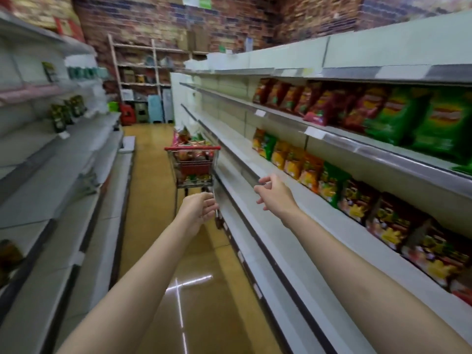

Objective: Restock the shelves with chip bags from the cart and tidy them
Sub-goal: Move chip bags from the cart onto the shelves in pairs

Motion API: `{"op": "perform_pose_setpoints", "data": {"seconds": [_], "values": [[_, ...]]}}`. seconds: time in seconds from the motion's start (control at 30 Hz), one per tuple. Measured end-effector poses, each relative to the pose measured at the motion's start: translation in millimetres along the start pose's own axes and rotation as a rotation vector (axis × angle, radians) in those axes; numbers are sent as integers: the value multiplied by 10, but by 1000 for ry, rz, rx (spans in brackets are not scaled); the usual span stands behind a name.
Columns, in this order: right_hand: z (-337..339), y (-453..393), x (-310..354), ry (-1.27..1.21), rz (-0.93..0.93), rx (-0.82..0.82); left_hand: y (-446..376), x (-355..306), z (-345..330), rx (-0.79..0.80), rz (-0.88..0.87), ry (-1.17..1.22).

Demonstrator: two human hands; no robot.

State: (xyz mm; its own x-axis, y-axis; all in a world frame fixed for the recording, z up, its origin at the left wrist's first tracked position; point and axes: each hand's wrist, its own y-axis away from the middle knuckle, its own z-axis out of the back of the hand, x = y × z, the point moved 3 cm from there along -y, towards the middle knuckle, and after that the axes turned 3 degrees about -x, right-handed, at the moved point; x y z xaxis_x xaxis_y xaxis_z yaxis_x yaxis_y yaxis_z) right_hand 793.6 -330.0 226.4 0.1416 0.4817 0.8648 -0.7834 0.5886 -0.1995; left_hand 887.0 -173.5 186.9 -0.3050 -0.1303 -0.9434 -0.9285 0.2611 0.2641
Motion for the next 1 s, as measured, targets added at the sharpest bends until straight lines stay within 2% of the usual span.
{"op": "perform_pose_setpoints", "data": {"seconds": [0.23,0.47,0.7,0.8,1.0], "values": [[-1081,-686,104,6,25,147,-761,-63,684,-126,18,44],[-2027,-1553,69,51,64,276,-1635,-151,971,-262,16,56],[-2734,-2824,82,6,112,353,-2868,-660,889,-394,-33,-80],[-2871,-3405,121,-45,103,374,-3333,-922,719,-414,-86,-109],[-3075,-4310,96,-103,53,396,-4113,-1177,485,-427,-83,-128]]}}
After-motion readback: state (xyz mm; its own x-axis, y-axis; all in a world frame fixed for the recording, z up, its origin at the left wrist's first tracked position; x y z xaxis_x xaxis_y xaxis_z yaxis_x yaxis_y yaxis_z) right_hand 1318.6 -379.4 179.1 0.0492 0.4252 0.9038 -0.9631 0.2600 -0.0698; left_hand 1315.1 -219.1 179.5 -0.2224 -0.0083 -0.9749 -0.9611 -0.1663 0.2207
